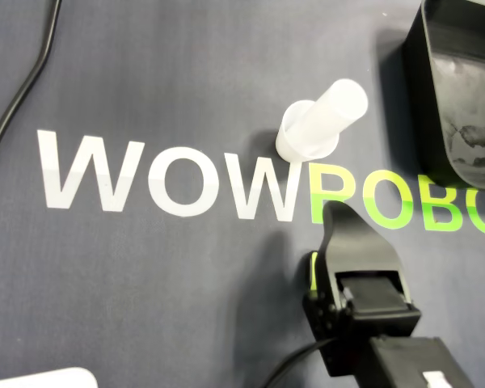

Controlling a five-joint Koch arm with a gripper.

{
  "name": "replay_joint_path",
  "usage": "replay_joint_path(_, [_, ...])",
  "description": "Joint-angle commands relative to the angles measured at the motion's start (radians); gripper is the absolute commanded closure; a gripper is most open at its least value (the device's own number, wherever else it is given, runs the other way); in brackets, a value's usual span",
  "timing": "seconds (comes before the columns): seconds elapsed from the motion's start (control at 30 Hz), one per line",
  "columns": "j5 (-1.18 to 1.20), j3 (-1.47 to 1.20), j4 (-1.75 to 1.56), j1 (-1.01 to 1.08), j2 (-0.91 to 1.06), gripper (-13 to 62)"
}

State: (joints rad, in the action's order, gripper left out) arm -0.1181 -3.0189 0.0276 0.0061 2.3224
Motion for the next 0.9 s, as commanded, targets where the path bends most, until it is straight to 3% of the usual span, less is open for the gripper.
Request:
replay_joint_path(0.0, [-0.009, 0.075, -0.018, 0.002, 0.078, 15.4])
replay_joint_path(0.33, [-0.172, 0.242, -0.021, -0.014, 0.072, 15.8])
replay_joint_path(0.6, [-0.712, 0.252, -0.327, -0.012, 0.021, 16.5])
replay_joint_path(0.63, [-0.861, 0.249, -0.417, -0.012, -0.008, 16.5])
replay_joint_path(0.87, [-1.161, 0.23, -0.644, -0.014, -0.132, 16.5])
